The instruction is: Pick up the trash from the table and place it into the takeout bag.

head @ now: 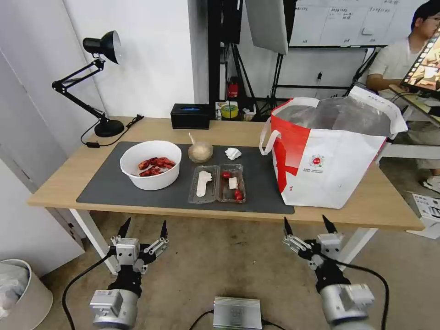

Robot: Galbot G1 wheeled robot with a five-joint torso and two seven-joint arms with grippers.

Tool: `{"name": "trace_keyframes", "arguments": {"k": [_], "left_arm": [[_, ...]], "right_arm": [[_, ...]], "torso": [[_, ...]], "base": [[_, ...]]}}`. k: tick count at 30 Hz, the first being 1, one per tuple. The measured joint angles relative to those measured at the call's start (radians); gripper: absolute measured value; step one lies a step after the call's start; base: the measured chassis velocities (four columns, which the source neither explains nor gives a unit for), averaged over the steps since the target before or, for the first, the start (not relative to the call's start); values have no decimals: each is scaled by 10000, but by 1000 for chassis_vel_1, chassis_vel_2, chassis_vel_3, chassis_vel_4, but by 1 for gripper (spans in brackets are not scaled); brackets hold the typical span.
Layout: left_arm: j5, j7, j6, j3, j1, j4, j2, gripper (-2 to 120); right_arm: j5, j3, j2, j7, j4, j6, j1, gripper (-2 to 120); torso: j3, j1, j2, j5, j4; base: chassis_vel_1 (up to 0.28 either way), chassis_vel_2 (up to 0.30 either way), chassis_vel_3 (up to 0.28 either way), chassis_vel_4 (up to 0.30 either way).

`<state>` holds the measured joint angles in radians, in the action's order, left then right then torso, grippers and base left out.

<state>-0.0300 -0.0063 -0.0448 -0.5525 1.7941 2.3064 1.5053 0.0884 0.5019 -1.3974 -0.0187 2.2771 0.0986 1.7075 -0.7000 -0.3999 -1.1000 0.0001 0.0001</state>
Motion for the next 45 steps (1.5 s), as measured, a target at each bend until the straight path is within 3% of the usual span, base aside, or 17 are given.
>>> {"name": "trace_keyframes", "arguments": {"k": [2, 3, 7, 8, 9, 11, 12, 14, 19, 24, 34, 45], "left_arm": [[-150, -11, -153, -11, -35, 23, 16, 100], [-150, -11, -153, -11, -35, 23, 16, 100], [-1184, -276, -1504, -135, -304, 366, 234, 100], [-1184, -276, -1504, -135, -304, 366, 234, 100], [-1480, -352, -1880, -169, -378, 466, 291, 100], [-2038, -500, -2607, -238, -519, 644, 403, 100], [-2038, -500, -2607, -238, -519, 644, 403, 100], [-2677, -654, -3398, -310, -674, 850, 539, 100], [-3156, -586, -2917, -290, -734, 880, 587, 100], [-3390, -576, -2895, -228, -774, 876, 601, 100], [-5963, -807, -3736, -55, -1130, 745, 478, 100], [-8647, -1542, -3839, 312, -1588, 730, 523, 100]], "right_arm": [[958, -508, 1096, -218, -254, 1062, -1005, 100], [958, -508, 1096, -218, -254, 1062, -1005, 100], [2229, -1189, 2558, -515, -589, 2486, -2339, 100], [2229, -1189, 2558, -515, -589, 2486, -2339, 100], [2551, -1363, 2931, -591, -678, 2849, -2679, 100], [2807, -1566, 3460, -526, -818, 2536, -3186, 100], [2807, -1566, 3460, -526, -818, 2536, -3186, 100], [2831, -1623, 3600, -429, -871, 2192, -3328, 100], [2822, -1619, 3577, -412, -869, 2039, -3306, 100], [2784, -1616, 3531, -411, -886, 2011, -3295, 100], [2739, -1616, 3608, -366, -975, 1961, -3384, 100], [2760, -1524, 3809, -374, -970, 1944, -3399, 100]], "torso": [[-2, -1, 1, 2, 0], [-2, -1, 1, 2, 0], [-2, -2, 1, 1, -1], [-2, -2, 1, 1, -1], [-3, -2, 1, 2, -1], [-3, -3, 1, 0, 2], [-3, -3, 1, 0, 2], [-3, -3, 2, 3, -2], [0, -2, 1, 0, -2], [-1, -2, 1, 0, -1], [-1, -2, 1, 0, 0], [0, -2, 0, 1, -2]], "base": [[0, 0, 0, 0], [0, 0, 0, 0], [0, 0, 0, 0], [0, 0, 0, 0], [0, 0, 0, 0], [0, 0, 0, 0], [0, 0, 0, 0], [0, 0, 0, 0], [0, 0, 0, 0], [0, 0, 0, 0], [0, 0, 0, 0], [0, 0, 0, 0]]}}
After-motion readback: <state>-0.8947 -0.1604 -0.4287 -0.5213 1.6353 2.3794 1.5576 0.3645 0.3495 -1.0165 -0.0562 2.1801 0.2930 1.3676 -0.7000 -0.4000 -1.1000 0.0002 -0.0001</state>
